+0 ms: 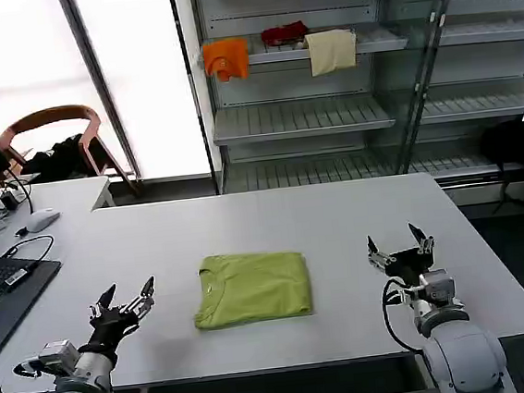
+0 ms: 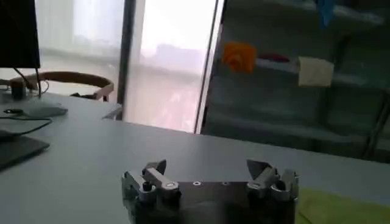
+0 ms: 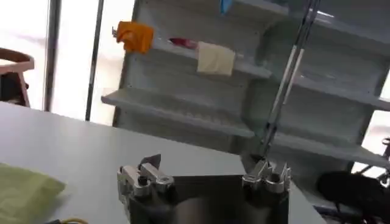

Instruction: Fold and organize the clothes.

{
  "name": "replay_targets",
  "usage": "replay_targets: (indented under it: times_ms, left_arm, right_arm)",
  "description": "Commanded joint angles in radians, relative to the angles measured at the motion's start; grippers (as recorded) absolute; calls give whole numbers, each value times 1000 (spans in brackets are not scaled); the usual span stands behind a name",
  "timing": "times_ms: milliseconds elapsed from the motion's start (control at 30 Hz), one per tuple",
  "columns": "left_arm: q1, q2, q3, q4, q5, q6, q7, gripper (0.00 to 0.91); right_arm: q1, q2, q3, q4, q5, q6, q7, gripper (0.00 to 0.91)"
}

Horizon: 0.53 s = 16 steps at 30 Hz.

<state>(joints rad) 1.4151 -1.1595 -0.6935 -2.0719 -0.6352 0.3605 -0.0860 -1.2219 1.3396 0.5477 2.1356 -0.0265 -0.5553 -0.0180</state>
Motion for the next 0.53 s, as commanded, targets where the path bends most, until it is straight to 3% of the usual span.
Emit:
replay_targets:
  times_ms: [33,533]
  left_arm:
    - [4,-1,-3,-3,12,-5,-11,907]
    - [-1,-4,12,-13,65,-7,-17,907]
  right_arm:
    - [-25,9,5,32,-44,32,4,907]
    - [-79,12,-9,53,38,25,-19,907]
